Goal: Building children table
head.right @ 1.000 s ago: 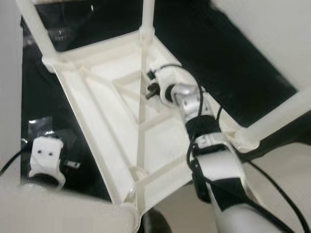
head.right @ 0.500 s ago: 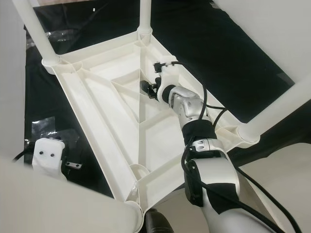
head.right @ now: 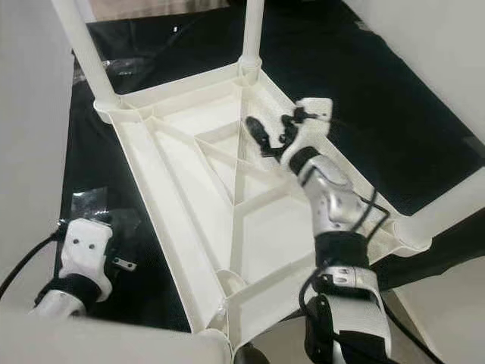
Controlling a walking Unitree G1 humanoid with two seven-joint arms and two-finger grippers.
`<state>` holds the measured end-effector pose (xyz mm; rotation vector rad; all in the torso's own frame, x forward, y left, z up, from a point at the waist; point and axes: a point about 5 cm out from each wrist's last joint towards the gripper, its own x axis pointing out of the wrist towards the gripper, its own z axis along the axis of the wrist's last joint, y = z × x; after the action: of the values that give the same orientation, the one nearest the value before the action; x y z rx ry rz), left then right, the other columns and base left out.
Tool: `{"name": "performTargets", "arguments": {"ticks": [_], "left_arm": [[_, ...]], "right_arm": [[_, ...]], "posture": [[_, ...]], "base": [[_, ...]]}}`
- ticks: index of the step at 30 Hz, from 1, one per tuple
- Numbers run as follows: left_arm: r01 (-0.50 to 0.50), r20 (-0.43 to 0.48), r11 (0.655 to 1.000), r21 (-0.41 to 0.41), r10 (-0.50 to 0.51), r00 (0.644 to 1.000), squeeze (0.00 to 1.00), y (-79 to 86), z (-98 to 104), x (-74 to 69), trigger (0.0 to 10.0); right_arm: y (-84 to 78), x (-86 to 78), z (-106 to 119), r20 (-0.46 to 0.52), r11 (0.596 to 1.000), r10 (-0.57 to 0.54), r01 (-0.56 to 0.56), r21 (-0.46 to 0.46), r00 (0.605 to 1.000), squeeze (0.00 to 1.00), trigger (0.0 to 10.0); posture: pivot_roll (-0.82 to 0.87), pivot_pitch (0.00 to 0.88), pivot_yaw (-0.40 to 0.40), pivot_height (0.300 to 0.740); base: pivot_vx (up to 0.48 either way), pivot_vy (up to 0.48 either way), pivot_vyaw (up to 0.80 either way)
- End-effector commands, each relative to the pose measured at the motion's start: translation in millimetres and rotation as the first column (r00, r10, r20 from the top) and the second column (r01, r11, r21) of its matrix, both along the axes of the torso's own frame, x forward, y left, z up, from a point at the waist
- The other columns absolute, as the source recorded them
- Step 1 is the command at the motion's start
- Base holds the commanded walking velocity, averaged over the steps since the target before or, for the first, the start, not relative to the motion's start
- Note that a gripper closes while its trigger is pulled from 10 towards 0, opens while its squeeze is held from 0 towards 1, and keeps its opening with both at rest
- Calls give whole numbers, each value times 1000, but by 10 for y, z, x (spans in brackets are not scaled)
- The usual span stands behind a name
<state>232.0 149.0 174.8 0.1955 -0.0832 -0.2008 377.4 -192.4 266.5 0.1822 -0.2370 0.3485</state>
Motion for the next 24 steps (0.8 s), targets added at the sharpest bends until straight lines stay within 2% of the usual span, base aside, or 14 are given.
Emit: {"name": "performTargets", "arguments": {"ticks": [1,10,24], "left_arm": [[-40,-14,998,51,41,999,0,71,-59,-6,10000],[-92,39,991,101,88,995,0,169,48,81,10000],[-92,50,989,119,86,995,0,177,70,129,10000]], "right_arm": [[-81,-97,-29,30,999,6,-7,47,1000,0,10000],[-66,-230,-72,72,992,58,-66,107,996,0,10000],[25,-307,-142,85,990,69,-78,114,994,0,10000]], "posture": [[97,244,-15,740],[112,209,-7,740],[117,180,7,740]], "base": [[0,0,0],[0,0,0],[-280,0,0]]}}
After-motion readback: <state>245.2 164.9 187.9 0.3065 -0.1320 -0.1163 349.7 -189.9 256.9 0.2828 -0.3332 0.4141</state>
